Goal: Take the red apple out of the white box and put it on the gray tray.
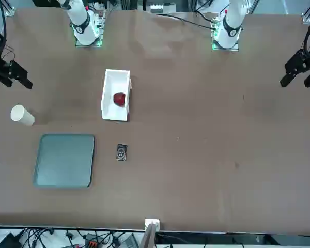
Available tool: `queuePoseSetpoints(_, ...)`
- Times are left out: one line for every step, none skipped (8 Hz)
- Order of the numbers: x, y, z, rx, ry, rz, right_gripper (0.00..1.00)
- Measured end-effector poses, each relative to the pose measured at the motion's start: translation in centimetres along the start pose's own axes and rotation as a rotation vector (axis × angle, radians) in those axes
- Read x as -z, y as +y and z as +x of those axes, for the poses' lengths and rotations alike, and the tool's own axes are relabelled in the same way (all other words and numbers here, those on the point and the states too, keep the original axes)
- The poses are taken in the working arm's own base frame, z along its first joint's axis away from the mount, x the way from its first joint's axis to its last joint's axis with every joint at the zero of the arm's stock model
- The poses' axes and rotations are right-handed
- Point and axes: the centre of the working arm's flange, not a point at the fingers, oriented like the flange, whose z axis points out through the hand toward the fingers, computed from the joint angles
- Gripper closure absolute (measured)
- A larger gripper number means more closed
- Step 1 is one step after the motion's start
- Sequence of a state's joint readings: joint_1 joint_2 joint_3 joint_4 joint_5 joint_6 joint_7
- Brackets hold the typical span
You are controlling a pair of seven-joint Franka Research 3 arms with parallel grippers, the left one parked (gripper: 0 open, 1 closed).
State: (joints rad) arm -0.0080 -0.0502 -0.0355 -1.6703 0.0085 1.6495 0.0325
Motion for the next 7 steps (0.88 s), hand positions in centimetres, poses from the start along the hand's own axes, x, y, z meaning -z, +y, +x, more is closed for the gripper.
queuePoseSetpoints(0.02, -0.01, 0.00, 0.000, 0.000, 0.000, 0.00)
queuePoseSetpoints(0.08, -0.05, -0.01, 0.001, 0.000, 0.000, 0.00)
queuePoseSetpoints(0.09, -0.06, -0.01, 0.001, 0.000, 0.000, 0.00)
queuePoseSetpoints(0.09, -0.07, -0.01, -0.001, 0.000, 0.000, 0.00)
queuePoseSetpoints(0.08, -0.08, -0.03, -0.003, -0.001, 0.000, 0.00)
queuePoseSetpoints(0.00, -0.09, -0.16, -0.021, -0.013, 0.000, 0.00)
queuePoseSetpoints(-0.11, -0.19, -0.36, -0.075, -0.030, 0.000, 0.00)
